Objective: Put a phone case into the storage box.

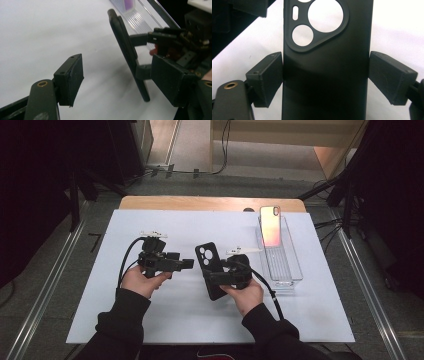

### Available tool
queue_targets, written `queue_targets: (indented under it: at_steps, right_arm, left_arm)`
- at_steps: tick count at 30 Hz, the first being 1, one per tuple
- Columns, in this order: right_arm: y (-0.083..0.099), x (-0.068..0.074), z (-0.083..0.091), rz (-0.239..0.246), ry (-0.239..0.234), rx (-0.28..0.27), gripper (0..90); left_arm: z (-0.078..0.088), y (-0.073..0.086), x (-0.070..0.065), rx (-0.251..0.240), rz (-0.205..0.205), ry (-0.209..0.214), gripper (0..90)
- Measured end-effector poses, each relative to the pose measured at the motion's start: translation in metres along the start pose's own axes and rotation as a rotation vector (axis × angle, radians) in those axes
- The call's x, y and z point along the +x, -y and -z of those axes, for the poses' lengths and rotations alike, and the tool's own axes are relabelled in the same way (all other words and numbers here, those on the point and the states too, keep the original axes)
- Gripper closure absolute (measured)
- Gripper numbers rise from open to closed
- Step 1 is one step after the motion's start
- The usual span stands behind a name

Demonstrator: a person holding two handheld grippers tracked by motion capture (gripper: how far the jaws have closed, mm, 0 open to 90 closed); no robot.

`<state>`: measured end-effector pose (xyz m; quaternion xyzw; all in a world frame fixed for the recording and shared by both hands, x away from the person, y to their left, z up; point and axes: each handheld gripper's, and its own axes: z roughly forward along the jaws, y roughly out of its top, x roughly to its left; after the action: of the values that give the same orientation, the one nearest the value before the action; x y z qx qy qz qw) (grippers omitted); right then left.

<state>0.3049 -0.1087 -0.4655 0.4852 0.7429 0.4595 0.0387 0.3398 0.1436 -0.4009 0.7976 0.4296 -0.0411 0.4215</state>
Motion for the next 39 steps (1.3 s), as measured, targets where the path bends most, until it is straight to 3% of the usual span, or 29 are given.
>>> queue_targets:
  at_steps: [7, 12, 19, 24, 27, 32, 36, 39]
  right_arm:
    - [0.002, 0.005, -0.002, -0.017, 0.001, -0.015, 13.3]
    - [0.003, 0.007, -0.001, -0.032, -0.013, -0.033, 13.2]
    - [0.002, 0.012, 0.002, -0.058, -0.031, -0.06, 13.1]
    - [0.001, 0.014, 0.003, -0.044, -0.029, -0.078, 13.1]
    - [0.0, 0.016, 0.003, -0.032, -0.03, -0.088, 13.1]
    - [-0.001, 0.018, 0.003, -0.021, -0.028, -0.097, 12.8]
    - [-0.002, 0.018, 0.003, -0.009, -0.037, -0.101, 12.0]
    - [-0.004, 0.019, 0.006, 0.026, -0.031, -0.115, 12.8]
  left_arm:
    - [-0.009, -0.011, -0.005, -0.007, -0.009, -0.036, 28.6]
    - [-0.016, -0.016, -0.013, -0.029, -0.013, -0.036, 28.7]
    - [-0.027, -0.02, -0.016, -0.057, 0.012, -0.036, 33.1]
    - [-0.034, -0.02, -0.019, -0.064, 0.026, -0.045, 37.6]
    - [-0.037, -0.019, -0.018, -0.067, 0.062, -0.028, 50.2]
    - [-0.038, -0.016, -0.014, -0.081, 0.114, 0.052, 77.0]
    - [-0.036, -0.016, -0.015, -0.102, 0.14, 0.121, 81.7]
    - [-0.033, -0.018, -0.018, -0.115, 0.133, 0.122, 82.3]
